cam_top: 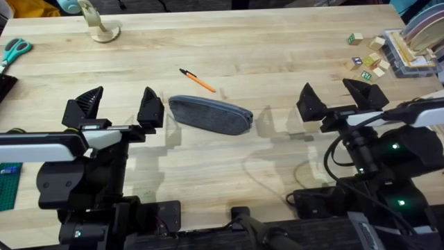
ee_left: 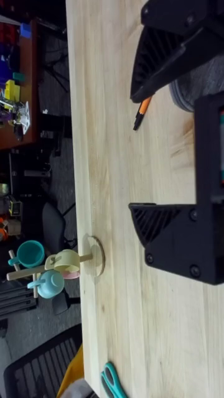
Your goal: Unzip the bag, pick up the pens from the table one at a time and place them inside, then zip the bag closed.
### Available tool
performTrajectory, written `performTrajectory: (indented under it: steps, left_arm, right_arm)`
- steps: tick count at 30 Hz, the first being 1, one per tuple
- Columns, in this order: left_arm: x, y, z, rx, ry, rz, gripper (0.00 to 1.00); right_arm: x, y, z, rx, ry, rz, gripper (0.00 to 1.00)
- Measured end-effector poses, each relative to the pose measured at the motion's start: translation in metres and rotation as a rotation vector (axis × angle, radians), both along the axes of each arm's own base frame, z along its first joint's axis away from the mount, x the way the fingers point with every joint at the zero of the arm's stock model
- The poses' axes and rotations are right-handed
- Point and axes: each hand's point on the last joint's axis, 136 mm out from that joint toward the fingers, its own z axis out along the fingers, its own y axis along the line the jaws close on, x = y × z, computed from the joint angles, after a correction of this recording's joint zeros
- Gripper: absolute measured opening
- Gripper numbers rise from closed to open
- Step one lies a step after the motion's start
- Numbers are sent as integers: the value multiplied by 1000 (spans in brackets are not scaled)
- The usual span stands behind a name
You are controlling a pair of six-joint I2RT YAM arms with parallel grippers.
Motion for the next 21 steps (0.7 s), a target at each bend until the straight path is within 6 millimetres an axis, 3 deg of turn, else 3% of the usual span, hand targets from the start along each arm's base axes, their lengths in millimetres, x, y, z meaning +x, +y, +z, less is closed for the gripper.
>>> performTrajectory:
  steps: [21]
  left_arm:
    - [0, -3, -1, 2, 3, -20, 993]
  right_arm:
    - [-1, 2, -3, 1, 21, 12, 997]
